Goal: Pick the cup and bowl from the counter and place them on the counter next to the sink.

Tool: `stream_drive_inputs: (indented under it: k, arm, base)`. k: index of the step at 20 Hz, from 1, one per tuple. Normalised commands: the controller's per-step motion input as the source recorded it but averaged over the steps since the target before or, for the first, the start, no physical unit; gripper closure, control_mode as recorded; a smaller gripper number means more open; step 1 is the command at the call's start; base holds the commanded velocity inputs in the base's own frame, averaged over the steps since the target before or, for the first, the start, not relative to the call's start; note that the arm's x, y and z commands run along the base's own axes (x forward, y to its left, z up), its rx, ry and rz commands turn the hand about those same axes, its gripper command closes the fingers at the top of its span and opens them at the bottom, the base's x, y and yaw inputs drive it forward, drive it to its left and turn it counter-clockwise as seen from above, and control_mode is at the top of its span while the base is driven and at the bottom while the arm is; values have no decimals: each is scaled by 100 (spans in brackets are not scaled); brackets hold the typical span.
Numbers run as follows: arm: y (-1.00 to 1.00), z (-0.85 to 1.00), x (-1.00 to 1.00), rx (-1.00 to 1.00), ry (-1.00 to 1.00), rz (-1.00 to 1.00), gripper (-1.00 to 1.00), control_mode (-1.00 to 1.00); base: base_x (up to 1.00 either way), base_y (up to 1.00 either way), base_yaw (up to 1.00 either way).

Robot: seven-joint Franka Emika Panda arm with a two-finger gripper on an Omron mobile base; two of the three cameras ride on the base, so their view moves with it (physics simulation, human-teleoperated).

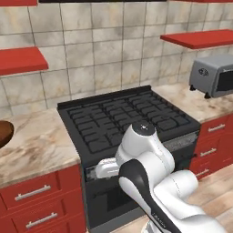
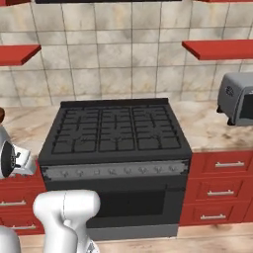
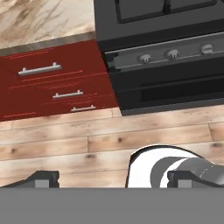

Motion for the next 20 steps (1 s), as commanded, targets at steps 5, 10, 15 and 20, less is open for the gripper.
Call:
stream_drive_inputs:
  k: [5,10,15,20]
  arm:
    - [0,0,0,0,0,0,-100,100]
    - [0,0,0,0,0,0,-100,100]
    - [0,0,0,0,0,0,-100,100]
    - [0,0,0,0,0,0,-100,100]
  base:
    - [6,100,0]
    - [83,100,0]
    - [93,61,0]
    - [10,2,0]
